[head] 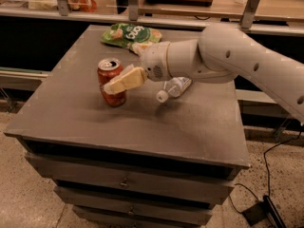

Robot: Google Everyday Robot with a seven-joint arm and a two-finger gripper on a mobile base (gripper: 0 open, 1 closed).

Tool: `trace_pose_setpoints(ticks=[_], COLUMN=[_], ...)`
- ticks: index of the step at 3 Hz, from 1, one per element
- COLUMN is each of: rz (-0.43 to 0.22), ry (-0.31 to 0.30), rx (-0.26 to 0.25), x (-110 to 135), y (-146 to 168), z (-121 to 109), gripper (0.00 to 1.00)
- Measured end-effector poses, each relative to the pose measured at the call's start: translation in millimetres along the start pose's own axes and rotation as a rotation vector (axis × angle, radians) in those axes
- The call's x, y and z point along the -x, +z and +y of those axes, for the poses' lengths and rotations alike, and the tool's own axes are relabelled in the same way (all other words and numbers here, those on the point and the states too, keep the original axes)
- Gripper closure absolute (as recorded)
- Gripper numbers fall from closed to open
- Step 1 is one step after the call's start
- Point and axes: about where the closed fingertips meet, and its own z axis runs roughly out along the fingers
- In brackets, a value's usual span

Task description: Pick coke can

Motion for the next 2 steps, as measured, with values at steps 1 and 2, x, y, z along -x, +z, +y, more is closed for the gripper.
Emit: trace_pose_setpoints(ticks=[1, 2], rz=[0.004, 0.002], ry=[-0.008, -0.011], rx=[0.053, 0.116], x=[5, 5], y=[11, 26], z=[13, 31], gripper=[0.00, 0.00])
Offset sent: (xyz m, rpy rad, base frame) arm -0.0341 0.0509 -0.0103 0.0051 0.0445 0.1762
